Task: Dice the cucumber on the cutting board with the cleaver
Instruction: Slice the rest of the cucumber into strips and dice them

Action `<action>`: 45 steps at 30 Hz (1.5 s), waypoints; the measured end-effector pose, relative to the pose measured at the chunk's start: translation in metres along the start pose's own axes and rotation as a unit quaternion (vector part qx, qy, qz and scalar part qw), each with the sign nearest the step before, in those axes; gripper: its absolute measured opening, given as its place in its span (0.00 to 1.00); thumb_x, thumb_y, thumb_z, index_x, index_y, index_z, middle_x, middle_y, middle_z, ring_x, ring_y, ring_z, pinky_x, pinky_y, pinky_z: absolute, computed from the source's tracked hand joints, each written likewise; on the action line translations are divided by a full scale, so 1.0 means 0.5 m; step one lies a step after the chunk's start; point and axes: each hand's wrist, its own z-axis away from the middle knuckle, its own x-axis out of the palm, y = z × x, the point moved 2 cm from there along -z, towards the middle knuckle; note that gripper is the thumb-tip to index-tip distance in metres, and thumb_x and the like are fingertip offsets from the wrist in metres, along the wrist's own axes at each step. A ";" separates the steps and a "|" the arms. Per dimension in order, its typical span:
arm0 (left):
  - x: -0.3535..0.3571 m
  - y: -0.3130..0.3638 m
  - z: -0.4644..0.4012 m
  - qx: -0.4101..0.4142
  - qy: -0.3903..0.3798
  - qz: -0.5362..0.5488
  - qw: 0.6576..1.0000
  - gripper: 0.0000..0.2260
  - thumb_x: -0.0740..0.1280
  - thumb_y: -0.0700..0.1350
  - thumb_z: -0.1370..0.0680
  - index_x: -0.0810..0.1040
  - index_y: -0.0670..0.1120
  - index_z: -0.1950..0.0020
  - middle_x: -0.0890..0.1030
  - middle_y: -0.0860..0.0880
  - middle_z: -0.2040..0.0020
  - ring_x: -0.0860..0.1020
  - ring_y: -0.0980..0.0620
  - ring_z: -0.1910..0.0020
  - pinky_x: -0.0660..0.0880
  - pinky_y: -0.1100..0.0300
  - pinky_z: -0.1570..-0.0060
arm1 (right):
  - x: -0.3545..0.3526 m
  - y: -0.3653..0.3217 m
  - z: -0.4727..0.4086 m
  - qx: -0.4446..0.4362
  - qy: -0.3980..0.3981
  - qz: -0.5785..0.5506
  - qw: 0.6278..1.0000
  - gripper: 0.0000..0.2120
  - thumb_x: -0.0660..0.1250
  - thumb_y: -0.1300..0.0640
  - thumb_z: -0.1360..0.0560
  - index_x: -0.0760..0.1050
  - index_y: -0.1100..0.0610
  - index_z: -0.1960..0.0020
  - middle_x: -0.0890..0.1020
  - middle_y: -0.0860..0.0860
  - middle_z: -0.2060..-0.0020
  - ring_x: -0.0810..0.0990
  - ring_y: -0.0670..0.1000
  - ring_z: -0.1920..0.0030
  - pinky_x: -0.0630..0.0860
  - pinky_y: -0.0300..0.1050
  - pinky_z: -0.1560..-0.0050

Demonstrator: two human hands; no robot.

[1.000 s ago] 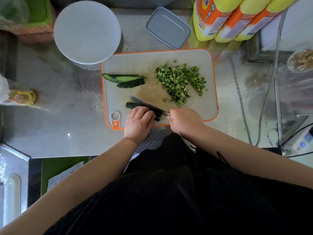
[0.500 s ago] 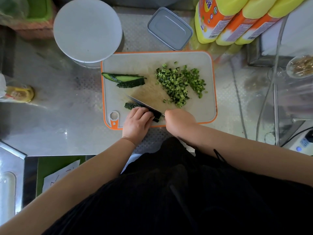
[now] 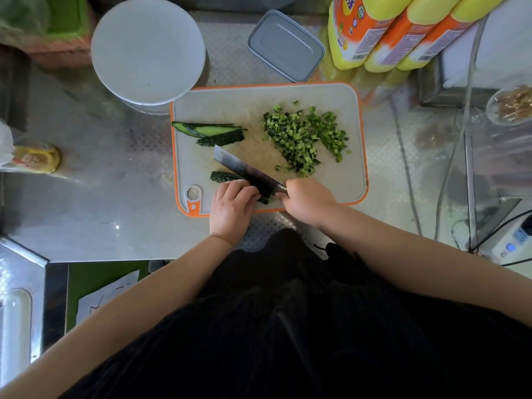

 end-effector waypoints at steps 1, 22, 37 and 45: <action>-0.001 0.001 -0.001 -0.002 -0.001 0.002 1.000 0.08 0.66 0.44 0.21 0.82 0.41 0.53 0.80 0.44 0.52 0.75 0.41 0.52 0.74 0.50 0.51 | 0.004 -0.001 0.004 -0.002 0.013 0.004 1.000 0.13 0.58 0.49 0.19 0.67 0.56 0.58 0.70 0.50 0.68 0.74 0.56 0.64 0.71 0.46 0.65; 0.003 -0.010 0.008 -0.004 0.005 0.021 1.000 0.04 0.70 0.41 0.23 0.82 0.40 0.54 0.80 0.44 0.52 0.75 0.43 0.52 0.73 0.55 0.48 | -0.007 -0.055 0.012 -0.002 -0.004 0.118 0.993 0.06 0.59 0.65 0.23 0.69 0.56 0.56 0.68 0.50 0.68 0.72 0.56 0.62 0.68 0.46 0.64; -0.004 -0.010 0.013 0.004 -0.006 0.018 1.000 0.07 0.66 0.42 0.21 0.82 0.40 0.52 0.80 0.43 0.51 0.75 0.42 0.51 0.74 0.52 0.49 | 0.000 -0.013 -0.010 0.013 -0.006 -0.003 1.000 0.12 0.59 0.48 0.20 0.68 0.56 0.56 0.70 0.50 0.67 0.74 0.56 0.61 0.69 0.46 0.64; -0.005 -0.013 0.010 -0.006 -0.009 0.021 1.000 0.04 0.69 0.40 0.23 0.81 0.39 0.54 0.79 0.42 0.53 0.74 0.44 0.53 0.73 0.54 0.51 | 0.007 -0.026 0.020 -0.029 0.038 0.041 0.998 0.12 0.57 0.49 0.19 0.65 0.55 0.57 0.67 0.49 0.70 0.72 0.56 0.64 0.66 0.46 0.66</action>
